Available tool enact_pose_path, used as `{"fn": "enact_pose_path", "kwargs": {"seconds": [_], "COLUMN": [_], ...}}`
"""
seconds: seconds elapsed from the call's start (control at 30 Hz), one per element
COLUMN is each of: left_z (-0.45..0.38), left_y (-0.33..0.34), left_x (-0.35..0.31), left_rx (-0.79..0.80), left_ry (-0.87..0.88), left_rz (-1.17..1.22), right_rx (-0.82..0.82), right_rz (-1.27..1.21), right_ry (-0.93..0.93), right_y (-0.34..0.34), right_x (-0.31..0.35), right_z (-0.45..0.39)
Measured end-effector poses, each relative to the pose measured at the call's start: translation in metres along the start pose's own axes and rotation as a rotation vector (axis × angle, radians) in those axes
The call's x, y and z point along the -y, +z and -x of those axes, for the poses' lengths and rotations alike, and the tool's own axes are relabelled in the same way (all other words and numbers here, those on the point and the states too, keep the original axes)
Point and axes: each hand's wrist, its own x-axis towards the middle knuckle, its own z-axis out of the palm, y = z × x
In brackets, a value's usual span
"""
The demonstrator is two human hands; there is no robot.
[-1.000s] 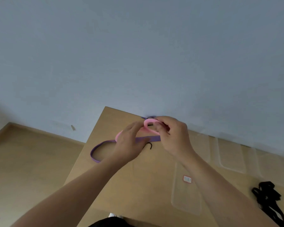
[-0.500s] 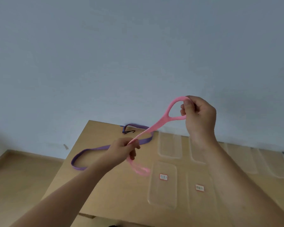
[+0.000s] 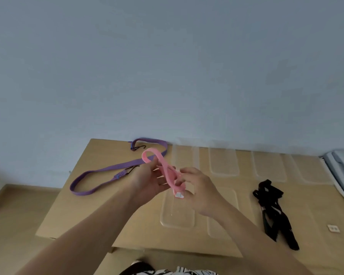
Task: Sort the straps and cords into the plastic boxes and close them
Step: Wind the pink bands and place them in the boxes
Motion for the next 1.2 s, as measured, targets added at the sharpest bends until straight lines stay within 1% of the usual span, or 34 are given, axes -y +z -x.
{"fn": "enact_pose_path", "kwargs": {"seconds": [0.13,0.27,0.37,0.47,0.6,0.7,0.77,0.83,1.0,1.07,1.13,1.2], "left_z": [0.000,-0.001,-0.001,-0.002,-0.003,-0.007,-0.011,-0.014,-0.026,-0.030,-0.035,-0.040], "left_y": [0.006,0.010,0.006,-0.001,-0.009,-0.015,-0.019,-0.021,-0.026,-0.032,-0.040,-0.050], "left_x": [0.014,0.027,0.029,0.033,0.035,0.034,0.032,0.031,0.035,0.037,0.038,0.038], "left_rx": [0.018,0.042,0.038,0.032,-0.063,-0.122,-0.142,-0.158,-0.159,-0.182,-0.241,-0.291], "left_ry": [-0.016,-0.029,-0.080,-0.123,-0.083,-0.058,-0.069,-0.078,-0.096,-0.111,-0.105,-0.075], "left_rz": [-0.117,-0.114,-0.076,-0.141,-0.143,-0.159,-0.104,-0.055,-0.033,-0.039,-0.118,-0.231], "right_rx": [0.043,-0.016,-0.050,-0.003,0.058,0.060,0.068,0.064,0.044,0.009,-0.021,0.001], "right_rz": [0.085,0.121,-0.037,-0.220,-0.333,-0.505,-0.652,-0.714,-0.479,-0.315,-0.131,0.045], "right_ry": [0.034,0.060,0.111,0.227,0.295,0.331,0.351,0.356,0.394,0.380,0.332,0.254], "right_y": [0.016,0.026,0.024,0.021,0.029,0.037,0.041,0.047,0.068,0.075,0.075,0.070], "right_x": [-0.020,-0.028,-0.029,-0.030,-0.028,-0.026,-0.026,-0.025,-0.025,-0.030,-0.036,-0.046], "right_z": [0.014,0.019,0.021,0.022,0.026,0.027,0.026,0.023,0.014,0.011,0.010,0.006]}}
